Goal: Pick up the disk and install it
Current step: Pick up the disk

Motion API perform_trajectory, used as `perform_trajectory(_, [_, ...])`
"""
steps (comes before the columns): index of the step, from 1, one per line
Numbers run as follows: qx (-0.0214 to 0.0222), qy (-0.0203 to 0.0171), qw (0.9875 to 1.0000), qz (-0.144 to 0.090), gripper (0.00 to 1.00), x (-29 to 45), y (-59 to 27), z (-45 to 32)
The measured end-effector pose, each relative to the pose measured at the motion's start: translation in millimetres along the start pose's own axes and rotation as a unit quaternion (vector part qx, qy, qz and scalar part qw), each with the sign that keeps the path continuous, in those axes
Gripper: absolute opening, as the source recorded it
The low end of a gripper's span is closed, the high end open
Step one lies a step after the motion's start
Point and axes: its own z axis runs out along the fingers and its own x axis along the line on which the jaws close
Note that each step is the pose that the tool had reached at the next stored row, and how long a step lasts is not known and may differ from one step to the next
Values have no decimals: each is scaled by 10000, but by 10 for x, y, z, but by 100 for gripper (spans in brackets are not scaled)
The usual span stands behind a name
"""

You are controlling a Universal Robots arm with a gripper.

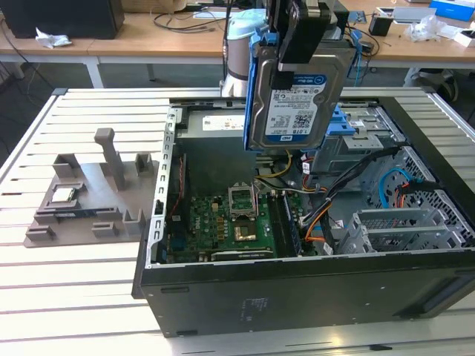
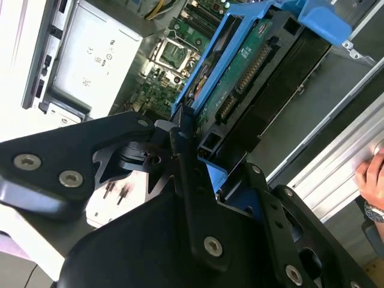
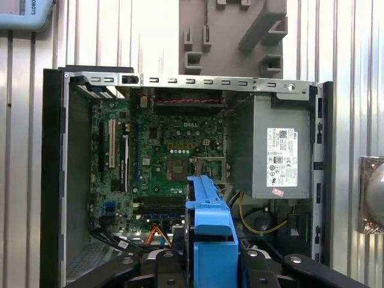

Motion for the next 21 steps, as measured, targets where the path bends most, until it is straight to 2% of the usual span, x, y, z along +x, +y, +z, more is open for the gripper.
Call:
perform_trajectory(13, [0, 0, 10000, 0, 37, 135, 2, 5])
perform_trajectory(21, [0, 0, 10000, 0, 37, 299, 6, 4])
